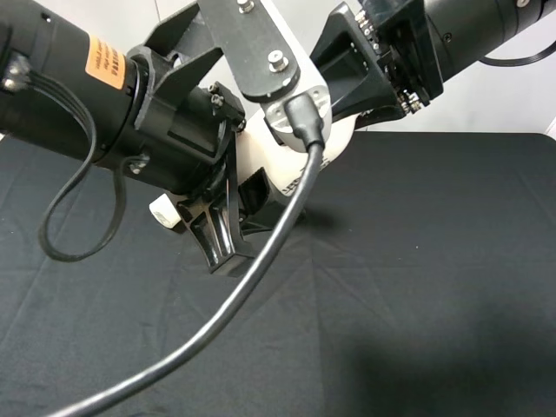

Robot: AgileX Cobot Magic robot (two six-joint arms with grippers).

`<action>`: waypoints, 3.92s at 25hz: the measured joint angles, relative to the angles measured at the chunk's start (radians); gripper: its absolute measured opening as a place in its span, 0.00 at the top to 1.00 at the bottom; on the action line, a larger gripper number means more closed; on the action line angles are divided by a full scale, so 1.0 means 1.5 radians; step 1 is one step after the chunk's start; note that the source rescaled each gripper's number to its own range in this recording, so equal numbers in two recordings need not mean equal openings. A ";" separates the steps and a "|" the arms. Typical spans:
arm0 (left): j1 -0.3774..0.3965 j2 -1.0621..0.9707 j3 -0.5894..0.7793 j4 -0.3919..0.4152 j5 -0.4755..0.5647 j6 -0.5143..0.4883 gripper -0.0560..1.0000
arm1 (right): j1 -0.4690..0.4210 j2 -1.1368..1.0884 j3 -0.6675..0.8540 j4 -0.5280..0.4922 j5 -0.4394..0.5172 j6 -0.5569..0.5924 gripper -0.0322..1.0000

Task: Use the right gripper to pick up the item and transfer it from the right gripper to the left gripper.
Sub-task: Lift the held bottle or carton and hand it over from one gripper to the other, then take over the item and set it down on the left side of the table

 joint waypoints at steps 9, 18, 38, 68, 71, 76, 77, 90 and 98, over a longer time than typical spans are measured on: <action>0.000 0.000 0.000 0.000 0.001 0.000 0.93 | 0.000 0.000 0.000 0.000 0.001 0.002 0.91; 0.000 0.001 0.001 0.002 0.026 0.003 0.93 | 0.000 -0.001 0.000 -0.012 -0.009 0.002 0.02; 0.000 0.001 0.001 0.004 0.028 0.003 0.93 | 0.000 -0.001 -0.062 -0.081 -0.024 0.010 0.00; 0.000 0.001 0.001 0.005 0.015 0.003 0.93 | 0.000 -0.198 -0.151 -0.599 0.046 0.286 0.00; 0.000 0.001 0.001 0.005 0.015 0.003 0.93 | 0.000 -0.269 -0.105 -0.603 0.048 0.292 0.00; 0.000 0.001 0.001 0.005 0.015 0.003 0.93 | 0.000 -0.392 -0.006 -0.606 0.048 0.294 0.00; 0.000 0.001 0.001 0.005 0.015 0.003 0.93 | 0.000 -0.420 0.017 -0.606 0.048 0.294 0.00; 0.000 0.001 0.001 0.005 0.015 0.003 0.93 | 0.000 -0.713 0.298 -0.608 0.050 0.313 0.00; 0.000 0.001 0.001 0.005 0.015 0.003 0.93 | 0.000 -0.828 0.452 -0.608 -0.021 0.337 0.00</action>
